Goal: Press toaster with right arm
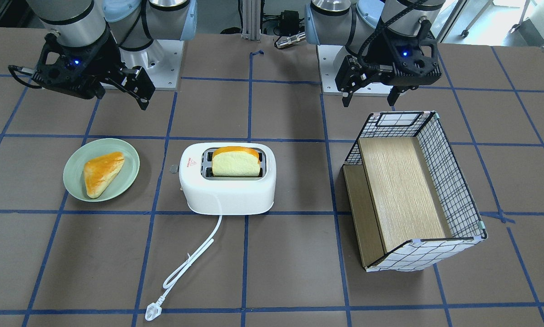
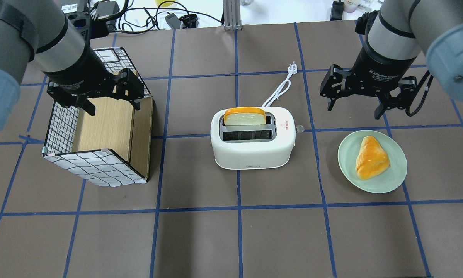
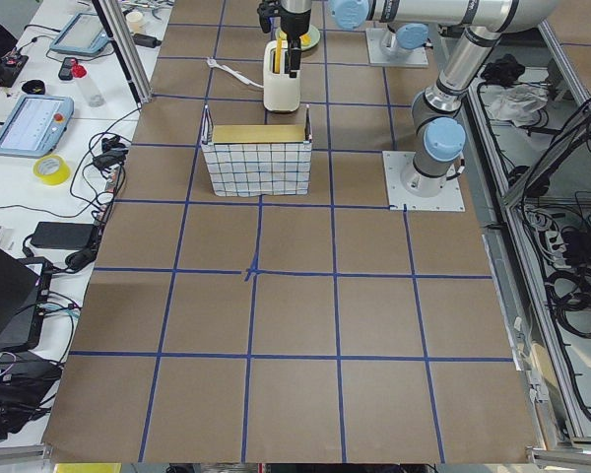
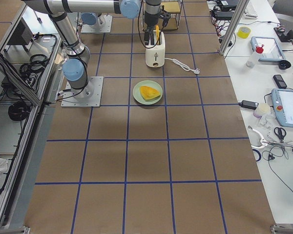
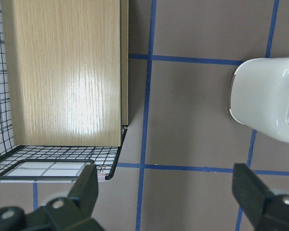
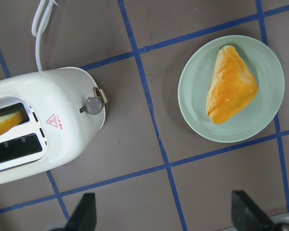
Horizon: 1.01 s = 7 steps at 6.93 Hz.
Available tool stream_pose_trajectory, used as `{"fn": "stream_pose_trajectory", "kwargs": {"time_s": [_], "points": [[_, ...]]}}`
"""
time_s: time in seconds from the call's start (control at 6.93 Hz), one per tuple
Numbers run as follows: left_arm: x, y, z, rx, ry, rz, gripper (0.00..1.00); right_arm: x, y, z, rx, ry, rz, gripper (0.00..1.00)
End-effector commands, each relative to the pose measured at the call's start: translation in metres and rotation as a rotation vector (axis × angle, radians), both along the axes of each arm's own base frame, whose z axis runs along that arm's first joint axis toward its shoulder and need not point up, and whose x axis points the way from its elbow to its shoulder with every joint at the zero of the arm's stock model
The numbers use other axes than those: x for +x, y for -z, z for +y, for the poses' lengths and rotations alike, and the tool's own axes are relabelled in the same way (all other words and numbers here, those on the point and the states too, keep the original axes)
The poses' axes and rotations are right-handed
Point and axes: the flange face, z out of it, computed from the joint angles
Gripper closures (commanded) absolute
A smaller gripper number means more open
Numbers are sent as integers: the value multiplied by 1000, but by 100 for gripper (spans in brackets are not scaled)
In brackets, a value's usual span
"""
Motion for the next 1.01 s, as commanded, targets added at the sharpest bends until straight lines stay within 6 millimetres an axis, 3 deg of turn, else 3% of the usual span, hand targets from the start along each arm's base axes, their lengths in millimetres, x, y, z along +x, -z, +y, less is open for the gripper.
{"fn": "stream_pose_trajectory", "kwargs": {"time_s": [0.0,0.87], "points": [[0,0,0,1,0,-1,0,0,0,0,-1,-4,1,0],[0,0,0,1,0,-1,0,-2,0,-1,-3,-17,0,0]]}}
